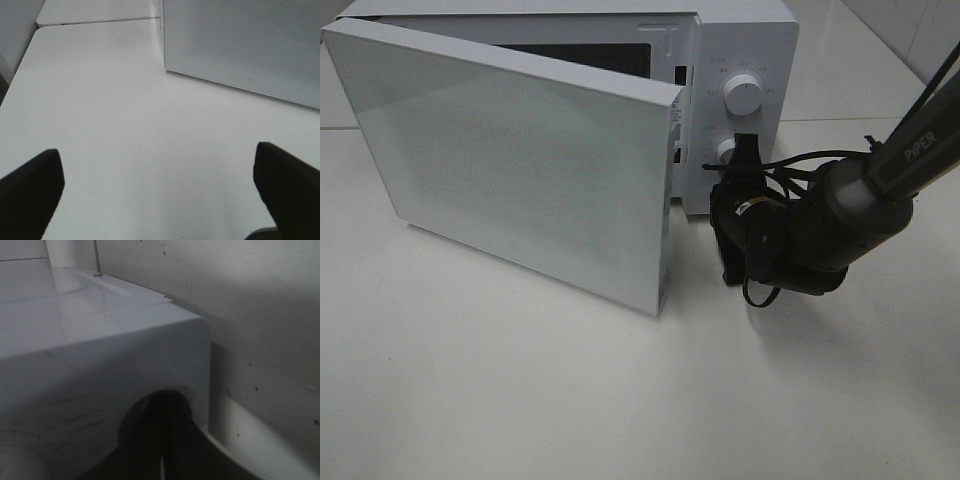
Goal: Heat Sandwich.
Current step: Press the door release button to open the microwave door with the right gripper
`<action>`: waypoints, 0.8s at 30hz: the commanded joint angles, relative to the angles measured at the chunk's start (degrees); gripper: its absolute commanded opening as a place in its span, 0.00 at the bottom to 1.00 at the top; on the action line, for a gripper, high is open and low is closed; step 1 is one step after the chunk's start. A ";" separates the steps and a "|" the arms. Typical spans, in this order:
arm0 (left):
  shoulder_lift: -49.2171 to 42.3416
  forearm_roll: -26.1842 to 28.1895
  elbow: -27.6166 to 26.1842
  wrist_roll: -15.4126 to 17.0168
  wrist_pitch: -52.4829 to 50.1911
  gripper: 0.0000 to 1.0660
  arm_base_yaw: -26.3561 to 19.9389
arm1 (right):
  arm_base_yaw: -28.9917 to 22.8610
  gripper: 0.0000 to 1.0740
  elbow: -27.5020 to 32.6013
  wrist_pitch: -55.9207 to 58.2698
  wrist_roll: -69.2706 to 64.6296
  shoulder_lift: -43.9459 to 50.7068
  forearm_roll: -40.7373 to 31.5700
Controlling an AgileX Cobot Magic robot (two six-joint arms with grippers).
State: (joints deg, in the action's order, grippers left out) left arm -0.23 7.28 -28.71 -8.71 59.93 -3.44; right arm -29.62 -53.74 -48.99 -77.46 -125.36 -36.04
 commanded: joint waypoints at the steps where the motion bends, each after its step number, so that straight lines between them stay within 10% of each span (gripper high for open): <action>1: -1.20 0.40 0.23 0.06 -0.34 0.92 0.34 | 2.35 0.00 -6.02 -12.66 1.03 -0.17 4.01; 24: -1.20 0.40 0.23 0.06 -0.34 0.92 0.34 | 2.29 0.00 -2.12 -3.72 0.29 3.61 4.30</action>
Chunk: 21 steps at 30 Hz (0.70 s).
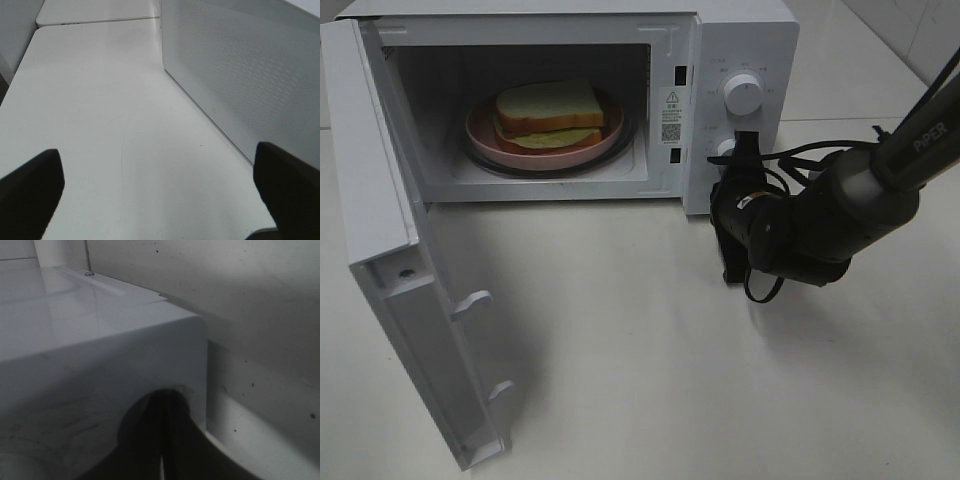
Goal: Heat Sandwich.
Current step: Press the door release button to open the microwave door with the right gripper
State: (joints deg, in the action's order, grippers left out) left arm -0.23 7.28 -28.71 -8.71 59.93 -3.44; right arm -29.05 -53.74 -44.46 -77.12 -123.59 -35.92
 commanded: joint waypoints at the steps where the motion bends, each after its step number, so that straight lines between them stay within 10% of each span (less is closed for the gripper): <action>1: -1.20 0.40 0.23 0.06 -0.34 0.92 0.34 | 1.66 0.00 -1.66 -7.73 -0.17 1.95 4.35; 21: -1.20 0.40 0.23 0.06 -0.34 0.92 0.34 | 1.66 0.00 5.50 7.68 -4.70 8.25 9.57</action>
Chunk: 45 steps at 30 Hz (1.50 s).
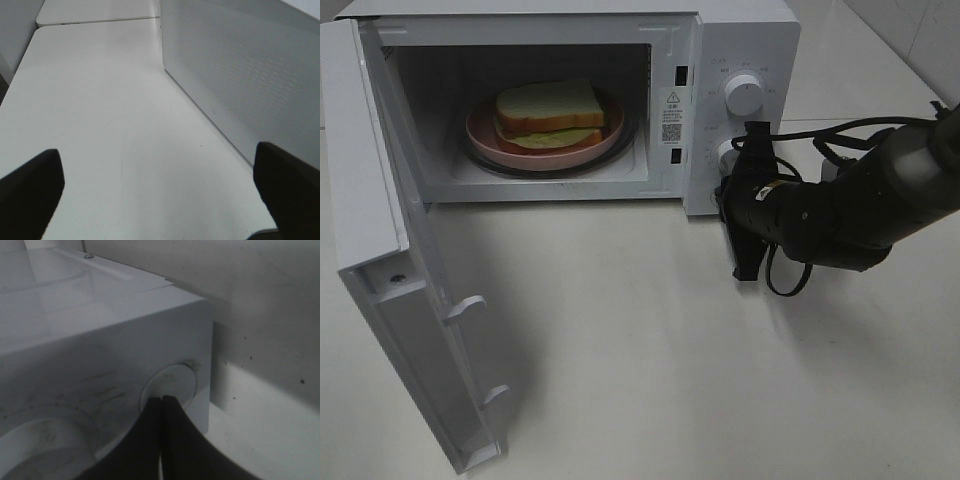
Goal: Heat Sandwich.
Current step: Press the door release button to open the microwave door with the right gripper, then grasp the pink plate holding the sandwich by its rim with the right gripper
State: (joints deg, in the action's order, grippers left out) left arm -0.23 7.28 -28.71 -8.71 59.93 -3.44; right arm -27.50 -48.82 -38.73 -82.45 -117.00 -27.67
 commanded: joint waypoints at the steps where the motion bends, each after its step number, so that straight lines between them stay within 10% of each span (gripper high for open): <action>1: -1.20 0.40 0.23 0.06 -0.34 0.92 0.34 | 0.11 0.00 0.92 3.09 0.74 2.12 1.49; 22: -1.20 0.40 0.23 0.06 -0.34 0.92 0.34 | 0.11 0.02 5.44 26.64 26.07 14.84 2.18; 45: -1.20 0.40 0.23 0.06 -0.34 0.92 0.34 | 0.11 0.06 0.97 59.59 84.68 25.95 2.18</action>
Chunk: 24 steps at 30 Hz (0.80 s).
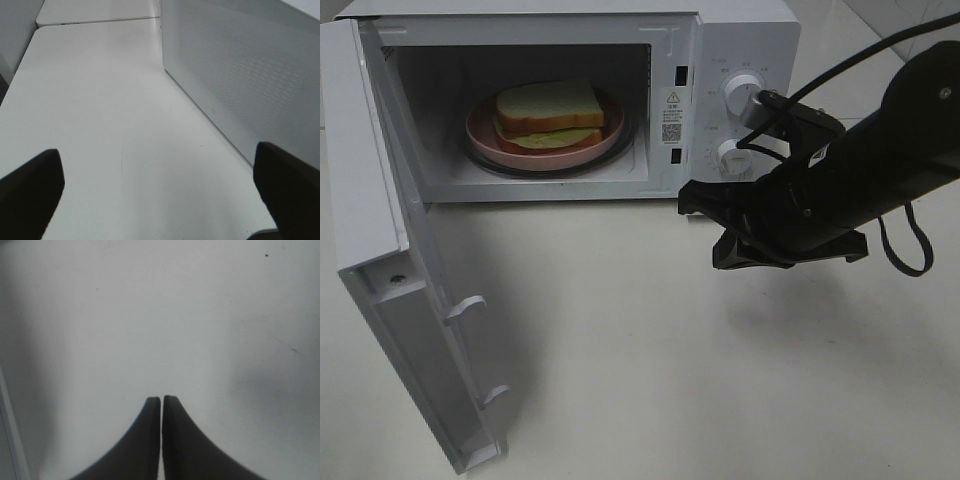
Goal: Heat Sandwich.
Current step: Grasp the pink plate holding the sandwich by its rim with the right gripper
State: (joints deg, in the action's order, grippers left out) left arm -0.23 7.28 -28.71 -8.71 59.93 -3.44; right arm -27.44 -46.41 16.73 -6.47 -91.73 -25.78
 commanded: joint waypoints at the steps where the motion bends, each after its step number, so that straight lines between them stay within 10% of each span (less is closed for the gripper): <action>1: -1.20 0.40 0.23 0.06 -0.34 0.92 0.34 | 0.06 0.06 -1.43 4.13 8.71 0.69 0.29; 24: -1.20 0.40 0.23 0.06 -0.34 0.92 0.34 | 0.06 0.10 -9.34 20.00 64.11 0.86 14.09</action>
State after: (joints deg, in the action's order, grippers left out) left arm -0.23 7.28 -28.71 -8.71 59.93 -3.44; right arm -27.44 -55.23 35.98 54.66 -91.21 -14.21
